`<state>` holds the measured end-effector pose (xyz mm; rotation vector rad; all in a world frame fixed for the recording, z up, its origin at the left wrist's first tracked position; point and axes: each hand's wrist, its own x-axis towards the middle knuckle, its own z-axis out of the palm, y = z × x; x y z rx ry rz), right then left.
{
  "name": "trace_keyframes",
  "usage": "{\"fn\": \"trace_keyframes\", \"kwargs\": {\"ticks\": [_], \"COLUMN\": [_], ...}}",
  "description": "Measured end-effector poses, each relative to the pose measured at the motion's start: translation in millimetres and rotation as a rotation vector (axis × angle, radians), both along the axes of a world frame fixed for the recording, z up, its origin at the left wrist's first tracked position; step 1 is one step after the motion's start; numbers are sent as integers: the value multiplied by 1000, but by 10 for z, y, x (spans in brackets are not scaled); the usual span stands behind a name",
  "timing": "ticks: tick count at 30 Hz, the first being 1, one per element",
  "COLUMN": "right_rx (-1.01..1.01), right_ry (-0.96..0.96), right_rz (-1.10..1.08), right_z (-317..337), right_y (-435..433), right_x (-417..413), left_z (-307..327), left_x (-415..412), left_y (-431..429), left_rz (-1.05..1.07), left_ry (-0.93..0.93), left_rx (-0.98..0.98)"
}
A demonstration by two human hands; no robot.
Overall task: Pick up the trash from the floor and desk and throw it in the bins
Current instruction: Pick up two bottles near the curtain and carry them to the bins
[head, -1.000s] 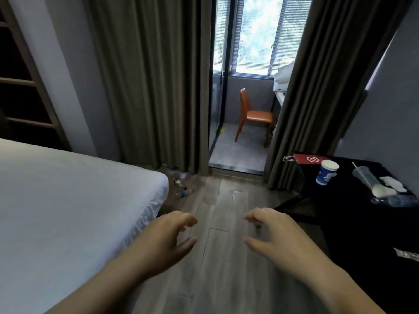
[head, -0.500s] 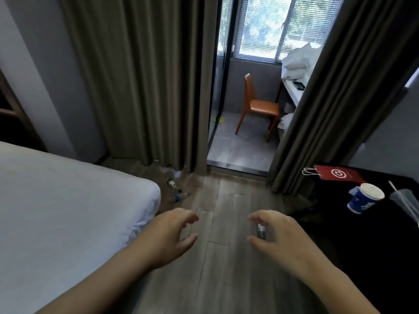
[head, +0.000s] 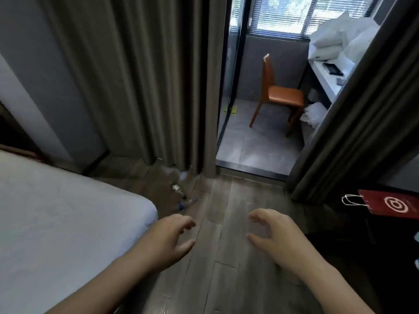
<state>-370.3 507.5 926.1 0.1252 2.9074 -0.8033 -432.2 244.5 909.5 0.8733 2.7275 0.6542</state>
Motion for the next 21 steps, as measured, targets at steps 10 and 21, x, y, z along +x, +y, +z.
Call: {"fn": "trace_keyframes", "kwargs": {"ticks": [10, 21], "right_rx": [39, 41], "right_ry": [-84, -207], "right_rz": [67, 71], "right_z": [-287, -805], "right_y": [365, 192], "right_x": [-1733, -3589], "left_z": [-287, -993], "left_x": [-1603, -3651], "left_y": [303, 285], "left_rz": [117, 130], "left_ry": [-125, -278], "left_rx": [-72, -139]}}
